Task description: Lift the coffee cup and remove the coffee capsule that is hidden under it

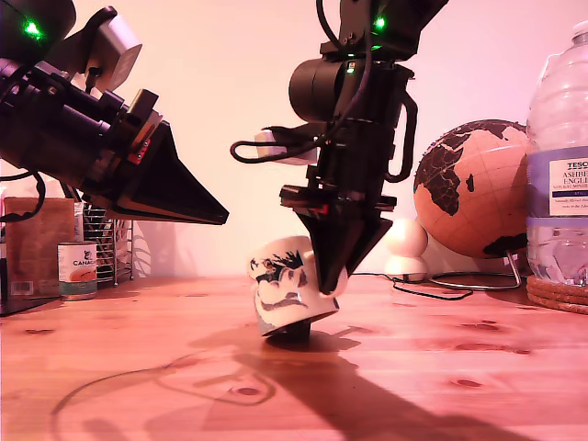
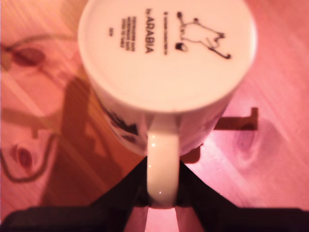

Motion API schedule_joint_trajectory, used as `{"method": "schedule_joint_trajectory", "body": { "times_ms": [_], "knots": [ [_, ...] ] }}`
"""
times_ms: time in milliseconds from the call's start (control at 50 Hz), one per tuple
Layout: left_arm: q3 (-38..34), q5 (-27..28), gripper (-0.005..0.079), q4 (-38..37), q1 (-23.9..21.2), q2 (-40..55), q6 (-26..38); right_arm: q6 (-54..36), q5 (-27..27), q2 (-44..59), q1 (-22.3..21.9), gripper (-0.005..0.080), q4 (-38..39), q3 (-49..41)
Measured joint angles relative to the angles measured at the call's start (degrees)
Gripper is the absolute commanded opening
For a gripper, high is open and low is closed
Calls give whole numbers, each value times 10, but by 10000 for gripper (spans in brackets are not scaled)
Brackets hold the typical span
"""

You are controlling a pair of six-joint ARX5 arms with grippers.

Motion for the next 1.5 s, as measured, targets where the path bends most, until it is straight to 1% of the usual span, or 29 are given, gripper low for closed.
{"method": "schedule_joint_trajectory", "body": {
  "times_ms": [300,580,1140,1220,1340,1380,1500],
  "knots": [
    [0,0,-8,-5,0,0,0,1,0,2,0,-13,-5,0],
    [0,0,-8,-10,0,0,0,1,0,35,-1,-13,6,2],
    [0,0,-8,-12,0,0,0,0,-1,56,-10,-10,5,9],
    [0,0,-8,-12,0,0,0,1,-1,56,-12,35,6,9],
    [0,0,-8,-12,0,0,0,2,0,56,-12,172,6,9],
    [0,0,-9,-12,0,0,0,7,-1,57,-12,205,5,9],
    [0,0,-8,-12,0,0,0,15,-1,58,-12,234,-5,9]
  ]
}}
